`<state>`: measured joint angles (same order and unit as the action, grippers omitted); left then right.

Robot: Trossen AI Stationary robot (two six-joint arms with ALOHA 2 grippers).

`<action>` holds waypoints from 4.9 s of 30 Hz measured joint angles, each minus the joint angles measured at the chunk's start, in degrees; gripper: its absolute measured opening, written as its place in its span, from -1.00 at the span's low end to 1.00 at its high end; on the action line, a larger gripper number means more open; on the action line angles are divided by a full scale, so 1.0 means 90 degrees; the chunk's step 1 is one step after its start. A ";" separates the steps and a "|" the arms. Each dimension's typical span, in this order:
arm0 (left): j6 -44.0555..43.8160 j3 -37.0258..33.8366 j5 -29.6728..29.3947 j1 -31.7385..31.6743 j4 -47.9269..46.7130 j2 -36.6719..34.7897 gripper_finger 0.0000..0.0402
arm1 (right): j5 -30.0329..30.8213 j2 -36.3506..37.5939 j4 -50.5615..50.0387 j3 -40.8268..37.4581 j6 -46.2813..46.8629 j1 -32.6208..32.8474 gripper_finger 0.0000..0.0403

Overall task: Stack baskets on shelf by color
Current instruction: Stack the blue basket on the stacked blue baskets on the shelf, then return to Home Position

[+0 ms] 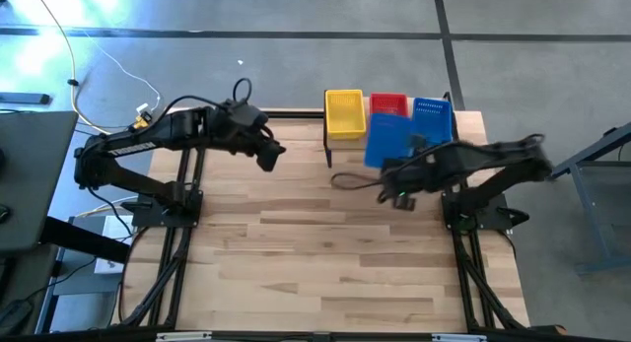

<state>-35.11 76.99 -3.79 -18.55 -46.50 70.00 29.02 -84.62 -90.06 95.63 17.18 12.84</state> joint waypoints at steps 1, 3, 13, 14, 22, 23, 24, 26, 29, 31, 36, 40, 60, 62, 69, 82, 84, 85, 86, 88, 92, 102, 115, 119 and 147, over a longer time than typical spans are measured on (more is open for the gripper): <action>0.0002 0.0000 0.0007 -0.0040 0.0000 0.0002 -0.28 | 0.0012 0.0254 0.0002 -0.0201 -0.0078 -0.0059 -1.00; 0.0040 0.0000 0.0015 -0.0117 0.0000 0.0002 -0.28 | 0.0041 0.0756 0.0005 -0.0594 -0.0310 -0.0178 -1.00; 0.0461 0.0000 0.0018 -0.0417 0.0002 0.0003 -0.28 | 0.0605 0.2861 -0.0001 -0.2107 -0.1747 -0.0851 -1.00; 0.0471 0.0000 0.0017 -0.0443 0.0005 0.0006 -0.28 | 0.0609 0.3005 -0.0002 -0.2195 -0.1837 -0.0955 -1.00; 0.0430 0.0000 0.0017 -0.0636 0.0006 0.0007 -0.28 | 0.0839 0.3620 0.0003 -0.2433 -0.2996 -0.1934 -1.00; 0.0430 0.0000 0.0017 -0.0654 0.0007 0.0007 -0.28 | 0.0830 0.3633 0.0007 -0.2433 -0.3176 -0.2067 -1.00; 0.0427 0.0000 0.0017 -0.0663 0.0007 0.0007 -0.28 | 0.0807 0.3635 0.0006 -0.2433 -0.3350 -0.2206 -1.00; 0.0427 0.0000 0.0015 -0.0665 0.0007 0.0007 -0.28 | 0.0711 0.3625 0.0012 -0.2433 -0.3710 -0.2487 -1.00; 0.0427 -0.0002 0.0017 -0.0664 0.0007 0.0007 -0.28 | 0.0404 0.3584 0.0063 -0.2433 -0.4163 -0.2944 -1.00; 0.0427 -0.0002 0.0014 -0.0663 0.0010 0.0007 -0.28 | 0.0146 0.3563 0.0132 -0.2433 -0.4287 -0.3285 -1.00; 0.0442 -0.0002 -0.0017 -0.0735 0.0012 0.0007 -0.28 | -0.0343 0.3528 0.0554 -0.2433 -0.4465 -0.4015 -1.00; 0.0576 -0.0002 -0.0027 -0.0886 0.0017 0.0008 -0.28 | -0.0784 0.3417 0.0753 -0.2433 -0.4905 -0.4473 -1.00; 0.0595 -0.0002 0.0136 -0.1362 0.0015 0.0010 -0.28 | -0.1735 0.2629 0.0700 -0.2433 -0.5487 -0.5568 -1.00; 0.0595 -0.0002 0.0136 -0.1365 0.0015 0.0010 -0.28 | -0.1725 0.2616 0.0696 -0.2433 -0.5490 -0.5568 -1.00; 0.0595 -0.0002 0.0138 -0.1362 0.0018 0.0012 -0.28 | -0.1546 0.2620 0.0648 -0.2433 -0.5472 -0.5568 -0.99; 0.0752 -0.0002 0.0138 -0.1362 0.0027 0.0012 -0.28 | -0.1288 0.2620 0.0474 -0.2205 -0.5010 -0.5536 -0.52; 0.0797 -0.0002 0.0138 -0.1362 0.0029 0.0012 -0.28 | -0.1263 0.2622 0.0313 -0.1949 -0.4828 -0.5536 -0.50; 0.0806 -0.0002 0.0138 -0.1362 0.0029 0.0012 -0.28 | -0.1251 0.2623 0.0239 -0.1789 -0.4725 -0.5536 -0.50; 0.0806 -0.0002 0.0140 -0.1362 0.0029 0.0012 -0.28 | -0.1272 0.2625 0.0175 -0.1628 -0.4599 -0.5536 -0.50; 0.0806 -0.0002 0.0139 -0.1362 0.0029 0.0012 -0.28 | -0.1608 0.2634 0.0036 -0.1365 -0.4291 -0.5538 -0.50; 0.0809 -0.0002 0.0141 -0.1362 0.0029 0.0012 -0.28 | -0.2531 0.2635 0.0008 -0.1261 -0.3534 -0.5536 -0.50; 0.0811 -0.0002 0.0233 -0.1362 0.0029 0.0012 -0.28 | -0.3237 0.2613 0.0020 -0.2585 -0.3008 -0.5536 -0.50; 0.0811 -0.0002 0.0233 -0.1362 0.0029 0.0012 -0.28 | -0.1960 0.2613 0.0489 -0.3052 -0.2901 -0.5566 -0.50; 0.0811 -0.0002 0.0233 -0.1362 0.0028 0.0012 -0.28 | -0.1509 0.2613 0.0477 -0.3050 -0.2718 -0.5569 -0.50; 0.1426 -0.3384 0.0639 0.0502 0.2319 -0.2747 -0.28 | -0.2577 0.3580 0.5425 -0.3043 0.1048 -0.3082 -0.50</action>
<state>-22.28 46.53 1.95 -14.03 -25.63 45.27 5.82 -52.40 -41.23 68.25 26.61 -14.90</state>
